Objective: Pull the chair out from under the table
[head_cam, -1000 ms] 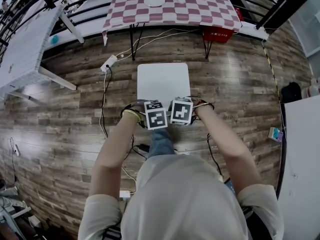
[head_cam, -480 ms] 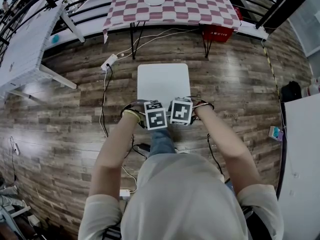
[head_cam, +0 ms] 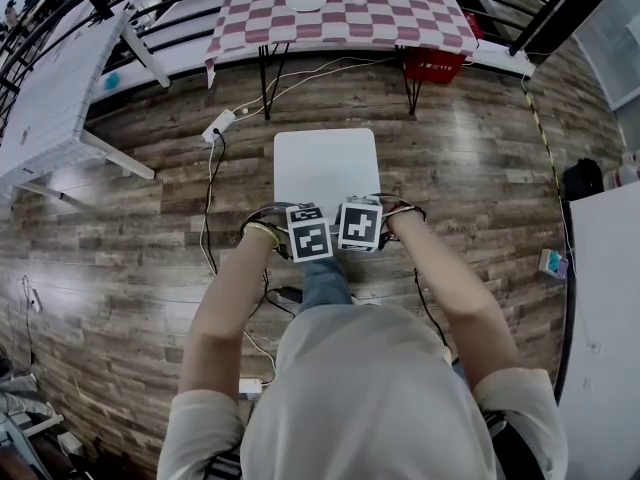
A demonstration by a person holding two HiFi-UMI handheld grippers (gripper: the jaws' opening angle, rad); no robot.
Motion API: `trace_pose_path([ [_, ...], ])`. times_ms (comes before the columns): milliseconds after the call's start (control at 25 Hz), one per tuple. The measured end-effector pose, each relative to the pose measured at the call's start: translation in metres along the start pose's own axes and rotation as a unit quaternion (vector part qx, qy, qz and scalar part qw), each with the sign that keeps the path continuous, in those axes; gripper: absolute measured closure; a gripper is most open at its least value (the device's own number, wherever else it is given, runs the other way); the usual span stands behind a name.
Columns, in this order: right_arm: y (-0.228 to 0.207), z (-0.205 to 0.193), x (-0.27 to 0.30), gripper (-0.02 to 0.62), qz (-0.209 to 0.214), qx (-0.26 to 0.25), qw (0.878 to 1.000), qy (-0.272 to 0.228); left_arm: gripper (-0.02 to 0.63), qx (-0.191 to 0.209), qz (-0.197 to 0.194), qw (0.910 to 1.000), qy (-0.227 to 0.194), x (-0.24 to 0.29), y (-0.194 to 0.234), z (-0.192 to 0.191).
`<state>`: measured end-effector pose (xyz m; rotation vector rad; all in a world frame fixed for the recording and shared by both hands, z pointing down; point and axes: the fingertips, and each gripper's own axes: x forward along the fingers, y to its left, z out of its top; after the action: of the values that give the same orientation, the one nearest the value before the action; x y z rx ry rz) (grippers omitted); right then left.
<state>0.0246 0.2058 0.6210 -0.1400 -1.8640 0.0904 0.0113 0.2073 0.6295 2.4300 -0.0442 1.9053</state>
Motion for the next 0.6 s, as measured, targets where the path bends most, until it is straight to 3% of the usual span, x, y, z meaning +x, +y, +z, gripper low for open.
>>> trace_pose_path([
  [600,0.022,-0.004,0.004,0.497,0.0,0.005,1.0,0.0,0.526,0.002,0.001,1.0,-0.001,0.002,-0.022,0.001],
])
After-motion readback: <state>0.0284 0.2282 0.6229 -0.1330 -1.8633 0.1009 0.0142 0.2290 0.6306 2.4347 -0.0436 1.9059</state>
